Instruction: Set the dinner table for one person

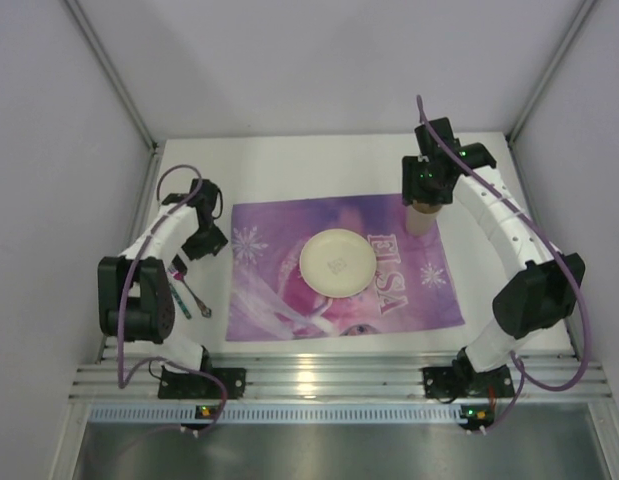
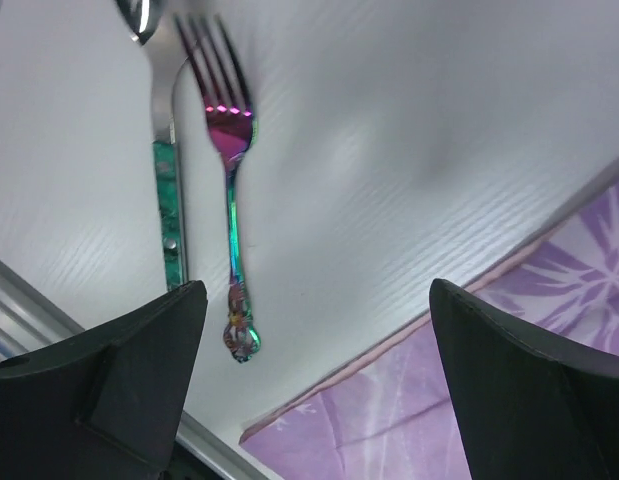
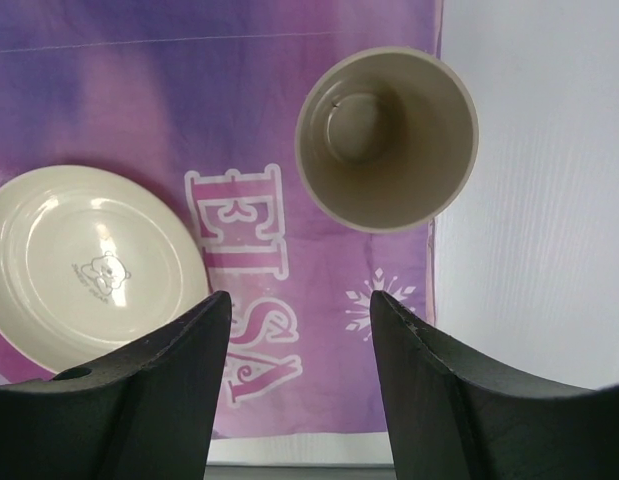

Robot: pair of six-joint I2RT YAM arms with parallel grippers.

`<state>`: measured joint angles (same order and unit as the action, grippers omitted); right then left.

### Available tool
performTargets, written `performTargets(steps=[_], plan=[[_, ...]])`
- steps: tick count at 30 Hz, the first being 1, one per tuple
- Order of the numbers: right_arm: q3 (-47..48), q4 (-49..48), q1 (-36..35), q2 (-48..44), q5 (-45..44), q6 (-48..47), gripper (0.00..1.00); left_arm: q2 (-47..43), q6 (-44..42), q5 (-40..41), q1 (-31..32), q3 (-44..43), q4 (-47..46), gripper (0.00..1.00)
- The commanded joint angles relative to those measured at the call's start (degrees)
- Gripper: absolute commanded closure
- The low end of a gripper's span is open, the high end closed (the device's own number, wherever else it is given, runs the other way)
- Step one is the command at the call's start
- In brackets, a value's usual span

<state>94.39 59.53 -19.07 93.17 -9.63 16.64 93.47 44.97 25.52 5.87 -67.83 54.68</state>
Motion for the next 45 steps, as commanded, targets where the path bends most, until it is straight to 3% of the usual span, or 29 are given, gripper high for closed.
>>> performTargets(steps=[1, 3, 8, 15, 26, 36, 40, 45], plan=[[-0.2, -1.7, 0.2, -2.6, 0.8, 0.0, 0.41, -6.6, 2.7, -0.2, -2.4, 3.1, 0.5, 0.02], [-0.3, -1.8, 0.2, -2.5, 1.4, 0.1, 0.41, -9.6, 3.1, -2.2, -5.0, 6.5, -1.1, 0.02], [-1.0, -1.8, 0.2, -2.5, 2.0, 0.1, 0.41, -19.0, 3.5, -10.0, -18.3, 16.7, -7.8, 0.02], [-1.8, -2.3, 0.3, -2.4, 3.4, 0.2, 0.42, -21.1, 1.2, -9.3, -18.9, 21.9, -11.1, 0.04], [-2.3, -2.3, 0.3, -2.1, 3.5, 0.4, 0.42, -18.1, 1.2, -17.4, -18.9, 23.1, -18.2, 0.11], [-2.5, -2.2, 0.7, -1.8, 3.5, 0.1, 0.42, -14.5, 1.2, -16.1, -19.0, 25.4, -21.7, 0.16], [-2.5, -2.1, 1.0, -1.6, 3.7, 0.1, 0.42, -13.1, 1.0, -15.9, -19.0, 26.3, -23.7, 0.27], [-2.5, -2.1, 1.7, -1.2, 4.2, 0.2, 0.42, -9.8, -0.5, -16.3, -18.9, 26.6, -26.9, 0.6]])
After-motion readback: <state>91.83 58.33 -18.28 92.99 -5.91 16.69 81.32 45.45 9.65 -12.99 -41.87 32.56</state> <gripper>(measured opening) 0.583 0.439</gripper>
